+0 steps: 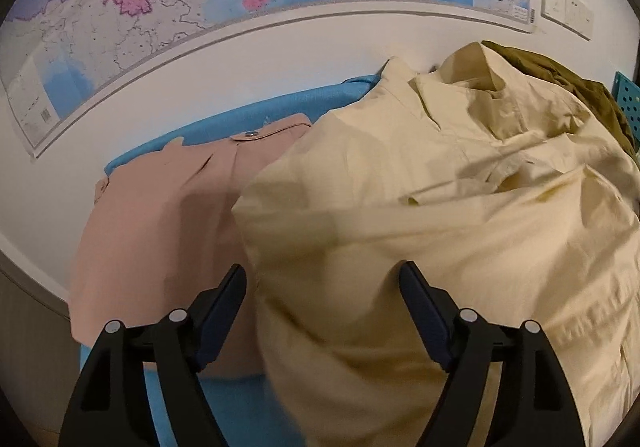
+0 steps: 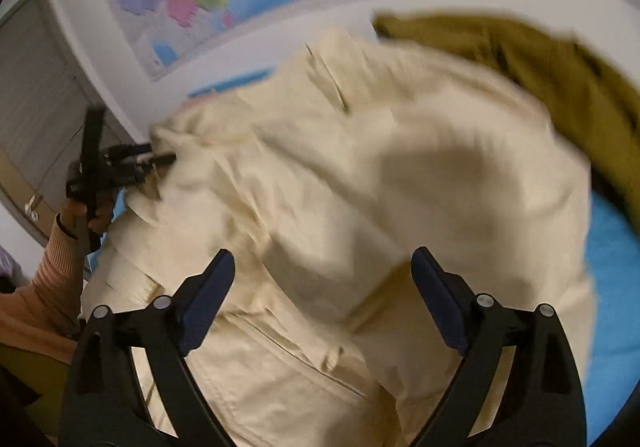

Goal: Fold large clothes

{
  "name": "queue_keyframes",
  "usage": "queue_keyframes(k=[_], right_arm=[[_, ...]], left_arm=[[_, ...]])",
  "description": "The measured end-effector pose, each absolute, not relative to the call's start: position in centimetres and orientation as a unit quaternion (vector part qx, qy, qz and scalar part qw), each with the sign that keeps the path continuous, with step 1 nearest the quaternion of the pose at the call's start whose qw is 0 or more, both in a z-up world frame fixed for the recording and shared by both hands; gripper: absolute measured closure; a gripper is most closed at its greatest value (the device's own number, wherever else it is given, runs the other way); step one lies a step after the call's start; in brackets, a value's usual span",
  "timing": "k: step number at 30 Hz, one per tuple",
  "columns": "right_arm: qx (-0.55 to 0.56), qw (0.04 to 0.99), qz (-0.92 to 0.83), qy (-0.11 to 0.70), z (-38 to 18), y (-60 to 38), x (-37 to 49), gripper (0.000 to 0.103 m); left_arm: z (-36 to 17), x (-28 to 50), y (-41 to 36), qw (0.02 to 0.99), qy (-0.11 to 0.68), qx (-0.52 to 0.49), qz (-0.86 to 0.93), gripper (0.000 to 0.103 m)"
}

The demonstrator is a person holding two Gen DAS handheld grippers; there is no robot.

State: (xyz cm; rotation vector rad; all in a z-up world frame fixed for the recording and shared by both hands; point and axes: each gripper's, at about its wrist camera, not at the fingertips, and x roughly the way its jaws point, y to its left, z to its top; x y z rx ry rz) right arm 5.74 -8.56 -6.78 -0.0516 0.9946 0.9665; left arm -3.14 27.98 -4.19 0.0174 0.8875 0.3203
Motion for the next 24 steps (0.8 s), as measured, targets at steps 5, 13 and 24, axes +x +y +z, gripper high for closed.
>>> queue_keyframes(k=[5, 13, 24], right_arm=[[-0.008, 0.758, 0.477, 0.445, -6.1, -8.6, 5.7, 0.100], [-0.025, 0.821, 0.453, 0.348, 2.1, -8.8, 8.0, 0.101], [-0.056, 0.801, 0.372, 0.465, -7.2, -5.5, 13.2, 0.085]], left_arm=[[-4.2, -2.0, 27.7, 0.892, 0.420, 0.014, 0.165, 0.060], [-1.6, -1.3, 28.5, 0.910, 0.380, -0.024, 0.164, 0.078], [-5.4, 1.8, 28.1, 0.876, 0.422, 0.061, 0.228, 0.046]])
